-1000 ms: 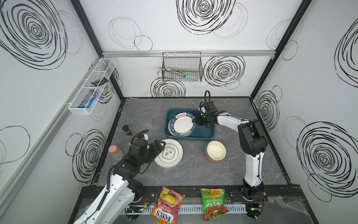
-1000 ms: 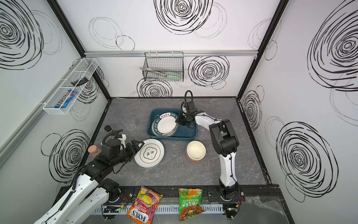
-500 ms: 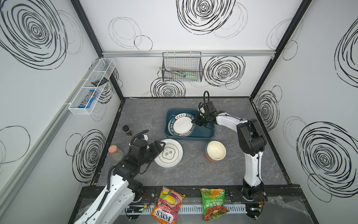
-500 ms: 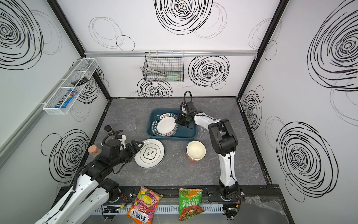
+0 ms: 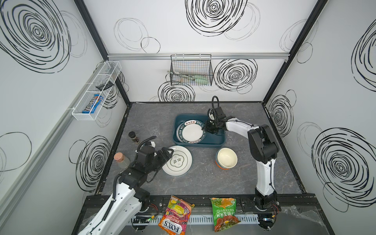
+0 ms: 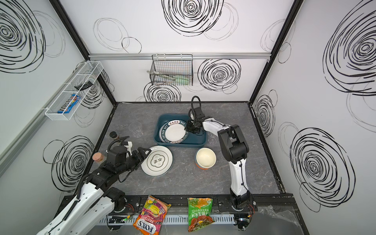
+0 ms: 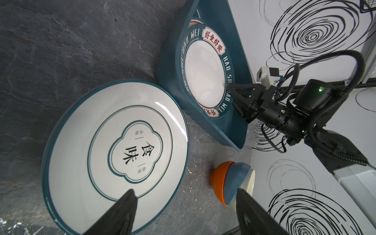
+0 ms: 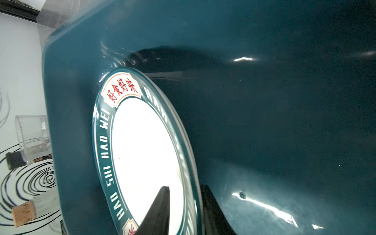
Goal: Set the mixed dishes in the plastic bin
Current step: 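Carry the teal-rimmed plate over the teal bin and lower it inside, then lay the teal-rimmed plate flat in the bin with the right gripper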
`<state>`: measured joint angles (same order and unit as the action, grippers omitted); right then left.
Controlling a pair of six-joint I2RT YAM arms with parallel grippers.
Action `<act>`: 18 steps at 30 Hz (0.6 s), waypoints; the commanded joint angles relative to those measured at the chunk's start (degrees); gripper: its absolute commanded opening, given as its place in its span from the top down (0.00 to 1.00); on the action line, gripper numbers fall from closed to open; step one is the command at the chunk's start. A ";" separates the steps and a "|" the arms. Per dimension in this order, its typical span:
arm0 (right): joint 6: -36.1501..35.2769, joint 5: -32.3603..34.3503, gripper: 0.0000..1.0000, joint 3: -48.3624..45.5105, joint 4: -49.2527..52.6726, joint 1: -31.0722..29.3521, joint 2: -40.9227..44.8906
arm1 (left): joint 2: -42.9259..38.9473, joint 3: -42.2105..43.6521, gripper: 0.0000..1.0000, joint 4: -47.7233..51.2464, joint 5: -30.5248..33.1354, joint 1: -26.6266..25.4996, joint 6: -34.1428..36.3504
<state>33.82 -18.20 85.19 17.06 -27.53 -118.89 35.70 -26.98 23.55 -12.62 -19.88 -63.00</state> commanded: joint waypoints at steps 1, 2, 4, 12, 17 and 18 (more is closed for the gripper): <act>-3.38 5.42 0.70 3.13 4.89 -1.01 -0.31 | 0.50 0.25 0.20 -1.45 -0.10 0.90 0.66; -3.66 5.91 0.70 3.38 5.36 -1.10 -0.51 | 0.59 0.26 0.20 -1.49 -0.12 1.07 0.70; -4.02 6.18 0.70 3.66 5.55 -1.39 -0.75 | 0.78 0.26 0.20 -1.48 -0.19 1.43 0.85; -5.03 7.69 0.59 5.97 7.76 -2.52 -2.05 | 0.34 0.59 0.20 -0.66 -0.04 2.22 1.12; -6.13 10.65 0.54 7.26 9.87 -3.00 -1.37 | 0.02 0.44 0.20 0.52 -0.03 3.28 1.57; -6.37 11.23 0.54 7.41 10.37 -3.06 -1.14 | 0.07 0.36 0.20 0.78 -0.10 3.51 1.73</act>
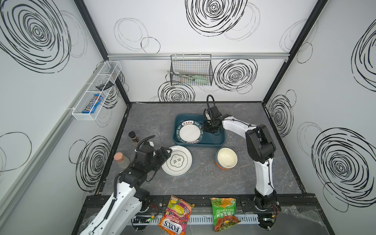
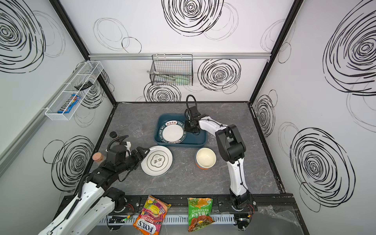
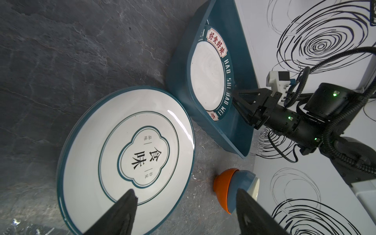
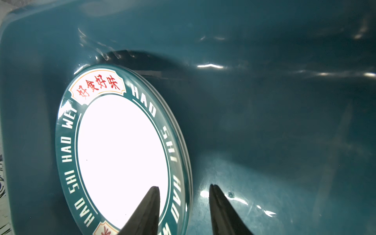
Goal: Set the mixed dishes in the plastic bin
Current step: 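Lay the teal-rimmed plate flat in the bin with the right gripper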
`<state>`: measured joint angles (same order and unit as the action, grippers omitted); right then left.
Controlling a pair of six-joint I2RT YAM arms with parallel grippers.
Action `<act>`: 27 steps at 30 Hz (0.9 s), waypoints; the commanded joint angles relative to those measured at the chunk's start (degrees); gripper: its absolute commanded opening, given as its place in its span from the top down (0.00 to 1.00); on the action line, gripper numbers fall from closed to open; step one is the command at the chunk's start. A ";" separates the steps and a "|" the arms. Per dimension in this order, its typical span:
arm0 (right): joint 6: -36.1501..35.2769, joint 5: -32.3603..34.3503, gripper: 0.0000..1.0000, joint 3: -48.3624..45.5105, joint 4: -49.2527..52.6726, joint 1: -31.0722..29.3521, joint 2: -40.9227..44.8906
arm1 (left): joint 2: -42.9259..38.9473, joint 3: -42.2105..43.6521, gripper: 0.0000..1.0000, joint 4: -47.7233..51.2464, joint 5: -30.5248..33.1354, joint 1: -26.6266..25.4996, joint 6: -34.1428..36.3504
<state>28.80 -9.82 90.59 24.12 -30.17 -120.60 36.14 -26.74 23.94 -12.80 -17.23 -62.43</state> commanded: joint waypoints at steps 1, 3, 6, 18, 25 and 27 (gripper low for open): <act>-1.52 3.41 0.54 2.13 3.80 -0.44 0.91 | -0.36 0.01 0.20 0.74 0.05 1.20 1.43; -1.84 4.29 0.51 1.97 4.28 -0.52 1.71 | -0.33 -0.09 0.20 1.43 0.10 1.60 1.78; -2.25 4.94 0.49 1.80 5.20 -0.67 3.17 | -0.35 -0.33 0.20 2.23 0.27 2.21 2.42; -3.95 6.24 0.47 1.41 8.05 -2.96 10.61 | 0.77 -2.34 0.20 5.92 2.35 3.19 4.81; -5.31 3.01 0.49 -1.95 8.08 -5.14 17.10 | 1.28 -3.05 0.20 8.80 4.00 3.85 5.65; -5.46 1.50 0.50 -3.34 7.94 -5.89 18.79 | 1.52 -3.05 0.20 9.51 4.44 4.03 5.76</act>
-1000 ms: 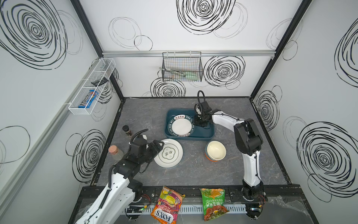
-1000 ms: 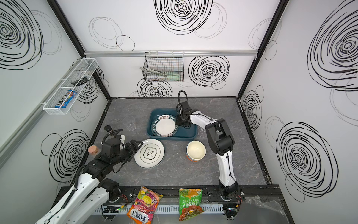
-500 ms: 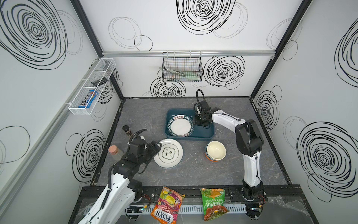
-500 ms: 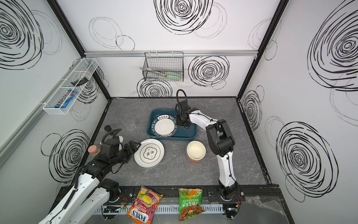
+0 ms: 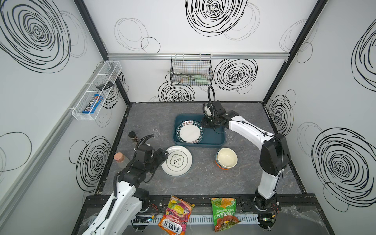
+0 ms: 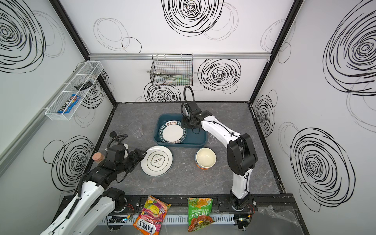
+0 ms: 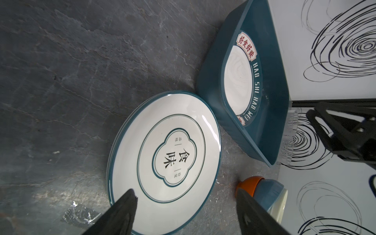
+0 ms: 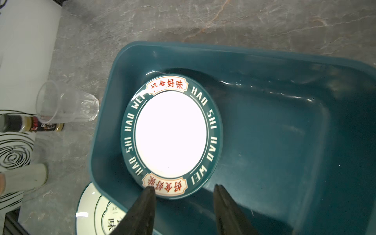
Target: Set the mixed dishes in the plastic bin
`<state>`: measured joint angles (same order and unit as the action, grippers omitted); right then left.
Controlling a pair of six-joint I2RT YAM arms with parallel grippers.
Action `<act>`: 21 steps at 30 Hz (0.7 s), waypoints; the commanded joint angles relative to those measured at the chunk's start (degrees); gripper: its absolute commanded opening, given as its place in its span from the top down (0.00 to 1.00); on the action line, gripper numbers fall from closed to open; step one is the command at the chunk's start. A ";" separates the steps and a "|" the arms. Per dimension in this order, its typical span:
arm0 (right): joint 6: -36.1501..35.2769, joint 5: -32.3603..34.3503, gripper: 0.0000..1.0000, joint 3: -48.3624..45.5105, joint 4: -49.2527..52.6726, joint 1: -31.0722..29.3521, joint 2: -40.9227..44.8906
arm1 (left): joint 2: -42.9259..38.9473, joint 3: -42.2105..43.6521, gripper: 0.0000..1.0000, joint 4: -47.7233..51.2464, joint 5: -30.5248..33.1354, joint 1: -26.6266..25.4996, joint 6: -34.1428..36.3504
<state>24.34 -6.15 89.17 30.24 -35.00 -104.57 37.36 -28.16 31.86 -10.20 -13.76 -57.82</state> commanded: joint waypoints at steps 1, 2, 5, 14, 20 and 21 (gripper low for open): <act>-1.26 -2.99 0.50 -2.87 1.57 -1.45 3.64 | 0.40 -1.56 0.20 1.86 2.00 0.66 1.32; -1.35 -3.56 0.51 -3.63 1.42 -1.84 4.37 | 0.51 -1.54 0.20 2.01 2.02 0.71 1.46; -1.62 -5.15 0.53 -6.06 0.92 -3.42 6.66 | 0.84 -1.54 0.20 3.03 2.73 0.75 1.49; -2.01 -7.47 0.57 -12.10 -0.26 -10.50 9.10 | 2.00 0.24 0.22 3.73 4.14 0.74 1.34; -1.55 -7.10 0.57 -14.44 -1.45 -14.04 7.44 | 3.43 1.96 0.24 2.56 4.15 0.40 0.96; -1.43 -7.12 0.57 -14.61 -1.71 -14.48 6.97 | 3.75 2.31 0.24 2.34 4.05 0.42 0.88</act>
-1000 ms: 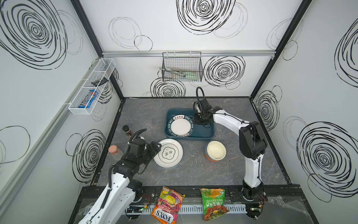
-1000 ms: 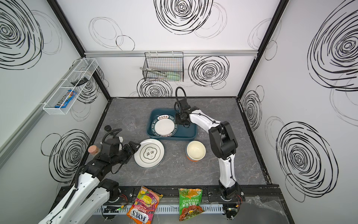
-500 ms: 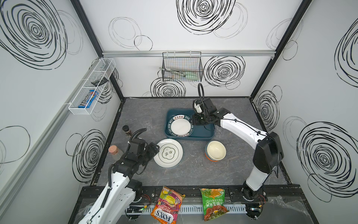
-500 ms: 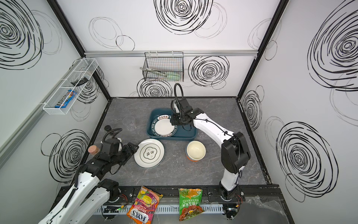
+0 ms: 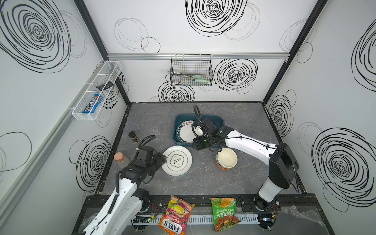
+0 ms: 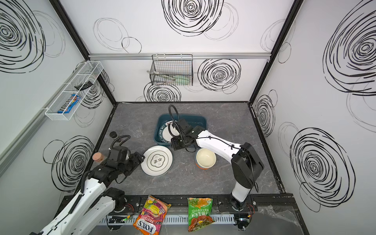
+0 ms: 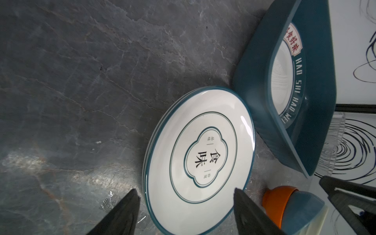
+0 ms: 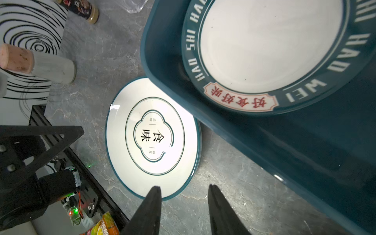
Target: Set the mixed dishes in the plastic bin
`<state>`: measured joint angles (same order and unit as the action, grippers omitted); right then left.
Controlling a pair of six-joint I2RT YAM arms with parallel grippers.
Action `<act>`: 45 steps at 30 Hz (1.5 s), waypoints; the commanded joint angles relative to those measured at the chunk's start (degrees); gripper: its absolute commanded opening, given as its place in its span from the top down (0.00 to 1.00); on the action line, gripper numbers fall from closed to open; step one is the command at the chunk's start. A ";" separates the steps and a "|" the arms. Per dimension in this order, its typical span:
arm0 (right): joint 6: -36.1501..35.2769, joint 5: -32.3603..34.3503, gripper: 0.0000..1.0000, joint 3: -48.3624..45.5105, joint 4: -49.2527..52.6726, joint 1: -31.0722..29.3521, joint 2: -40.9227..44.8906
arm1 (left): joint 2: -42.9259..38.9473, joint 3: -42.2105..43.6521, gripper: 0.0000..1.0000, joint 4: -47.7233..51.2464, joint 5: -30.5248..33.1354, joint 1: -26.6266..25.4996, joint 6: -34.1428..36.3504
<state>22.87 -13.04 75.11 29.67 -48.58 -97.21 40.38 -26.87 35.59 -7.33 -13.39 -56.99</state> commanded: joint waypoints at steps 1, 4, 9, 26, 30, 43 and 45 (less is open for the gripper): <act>0.03 -0.23 0.58 -0.71 -1.37 -1.44 -0.93 | 1.15 1.38 0.24 -1.61 1.11 -0.10 -0.08; 0.15 -0.02 0.58 -0.86 -2.03 -2.52 -2.57 | 1.93 2.58 0.24 -2.86 0.91 -0.36 -0.61; 0.24 1.03 0.55 -0.37 -2.44 -4.18 -5.91 | 3.20 4.38 0.24 -4.82 0.33 -0.59 -0.93; 0.38 2.81 0.53 2.76 -2.75 -4.72 -13.07 | 6.92 7.08 0.32 -9.67 -0.97 -0.85 -0.96; 0.26 2.85 0.55 3.54 -2.51 -4.76 -13.65 | 7.48 7.33 0.33 -10.39 -0.93 -0.85 -0.83; 0.33 2.40 0.54 5.14 -2.30 -4.81 -15.20 | 8.92 8.42 0.38 -12.56 -1.54 -0.70 -0.67; 0.36 2.31 0.55 5.19 -2.35 -4.94 -15.20 | 8.88 8.61 0.39 -12.65 -1.53 -0.71 -0.68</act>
<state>23.07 -10.90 78.65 27.07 -53.04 -112.18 49.17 -18.98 25.04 -8.80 -13.87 -57.67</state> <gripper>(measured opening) 0.458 0.615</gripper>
